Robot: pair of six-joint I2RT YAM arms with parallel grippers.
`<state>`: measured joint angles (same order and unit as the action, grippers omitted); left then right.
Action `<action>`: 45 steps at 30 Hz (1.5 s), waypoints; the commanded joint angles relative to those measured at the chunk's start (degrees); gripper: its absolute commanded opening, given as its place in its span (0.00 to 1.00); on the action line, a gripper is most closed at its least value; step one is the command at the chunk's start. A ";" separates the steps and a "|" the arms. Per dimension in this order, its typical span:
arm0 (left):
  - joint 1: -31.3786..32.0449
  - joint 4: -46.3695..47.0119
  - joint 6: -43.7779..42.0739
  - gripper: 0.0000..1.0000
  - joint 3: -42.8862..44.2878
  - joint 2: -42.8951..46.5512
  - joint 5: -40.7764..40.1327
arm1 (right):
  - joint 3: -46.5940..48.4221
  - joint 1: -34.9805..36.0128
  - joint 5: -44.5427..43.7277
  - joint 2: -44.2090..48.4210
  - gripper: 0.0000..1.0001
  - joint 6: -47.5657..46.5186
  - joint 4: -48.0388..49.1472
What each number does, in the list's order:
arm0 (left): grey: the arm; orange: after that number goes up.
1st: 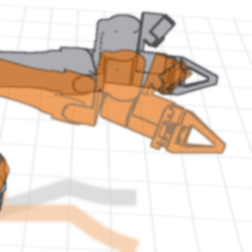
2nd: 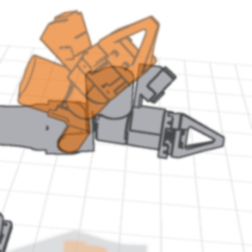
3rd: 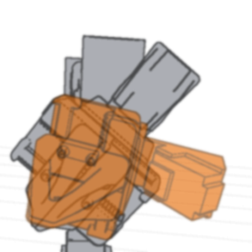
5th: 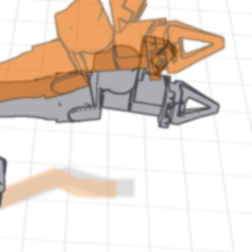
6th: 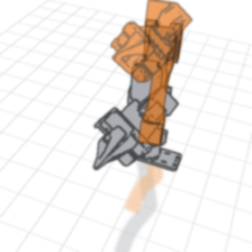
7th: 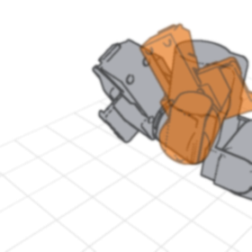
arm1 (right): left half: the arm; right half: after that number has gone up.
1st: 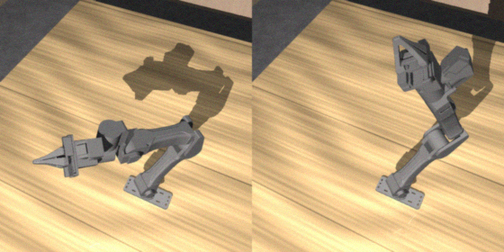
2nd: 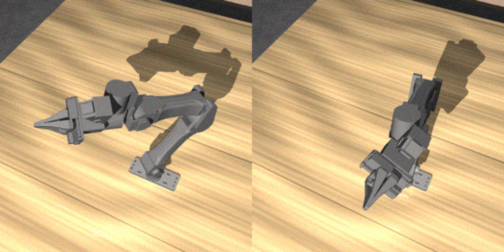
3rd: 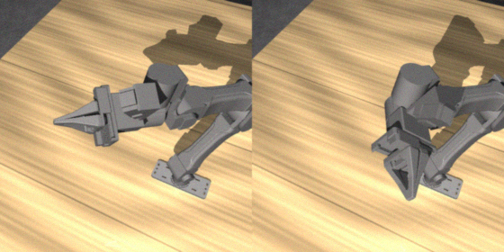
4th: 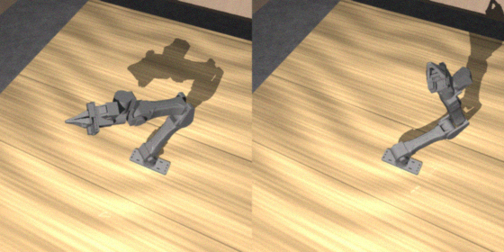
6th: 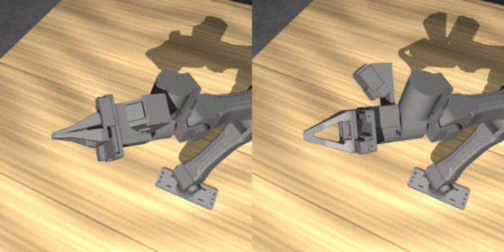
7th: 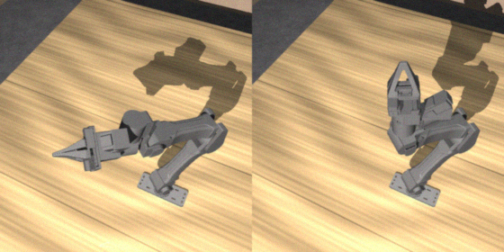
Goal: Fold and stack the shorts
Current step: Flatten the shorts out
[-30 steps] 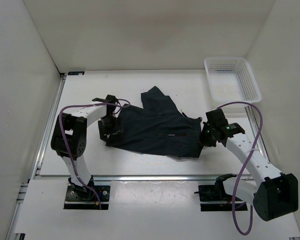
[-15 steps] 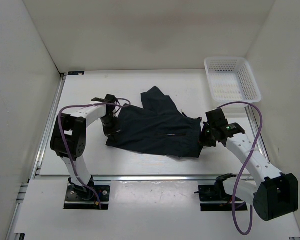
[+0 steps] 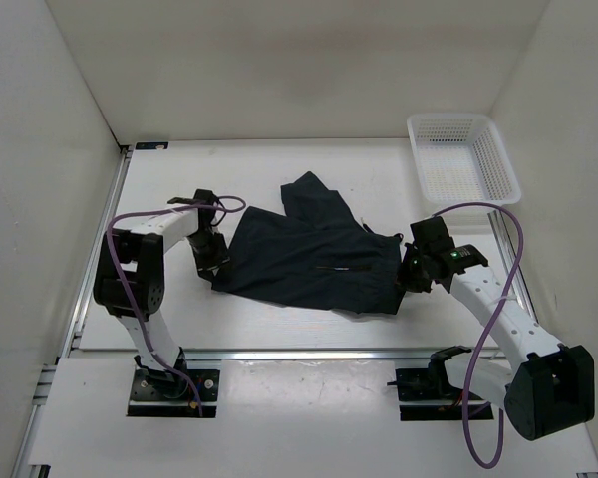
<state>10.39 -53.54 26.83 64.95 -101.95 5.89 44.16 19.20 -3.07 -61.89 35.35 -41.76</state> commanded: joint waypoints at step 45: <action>-16.29 -3.06 -1.51 0.10 53.84 7.80 24.87 | 52.95 -7.34 2.54 -17.41 0.00 -15.59 5.63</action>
<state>-6.90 -56.62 27.86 127.04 -102.69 27.90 108.25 11.70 -4.80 -84.86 20.78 -38.33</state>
